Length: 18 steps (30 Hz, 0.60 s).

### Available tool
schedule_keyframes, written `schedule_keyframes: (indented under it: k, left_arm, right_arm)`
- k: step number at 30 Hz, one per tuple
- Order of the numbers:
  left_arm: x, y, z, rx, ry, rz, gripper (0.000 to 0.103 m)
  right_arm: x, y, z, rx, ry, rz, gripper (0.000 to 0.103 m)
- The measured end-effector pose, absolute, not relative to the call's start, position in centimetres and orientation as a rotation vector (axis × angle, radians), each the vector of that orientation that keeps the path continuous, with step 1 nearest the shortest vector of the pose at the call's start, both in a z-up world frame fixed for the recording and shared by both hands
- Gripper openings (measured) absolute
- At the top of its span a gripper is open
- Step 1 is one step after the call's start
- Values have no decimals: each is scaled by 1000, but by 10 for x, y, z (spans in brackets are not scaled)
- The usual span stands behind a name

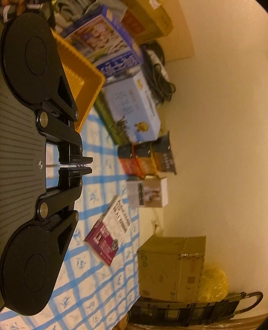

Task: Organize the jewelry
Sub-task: 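Carry the pearl strand over the orange tray and open the right tool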

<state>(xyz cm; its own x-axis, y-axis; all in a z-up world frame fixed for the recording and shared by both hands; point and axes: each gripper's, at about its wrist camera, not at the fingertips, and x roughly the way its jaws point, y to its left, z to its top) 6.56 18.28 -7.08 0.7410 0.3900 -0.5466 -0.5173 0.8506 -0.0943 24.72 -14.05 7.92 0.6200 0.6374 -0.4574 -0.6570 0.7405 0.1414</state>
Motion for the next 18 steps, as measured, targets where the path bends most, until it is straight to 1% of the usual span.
schedule_keyframes:
  k: [10, 18]
  left_arm:
    - [65, 185, -71, -259, 535, 502, 5]
    - [65, 186, -71, -265, 533, 498, 6]
  right_arm:
    - [226, -98, 110, -4, 477, 917, 2]
    - [212, -36, 102, 14, 518, 1061, 2]
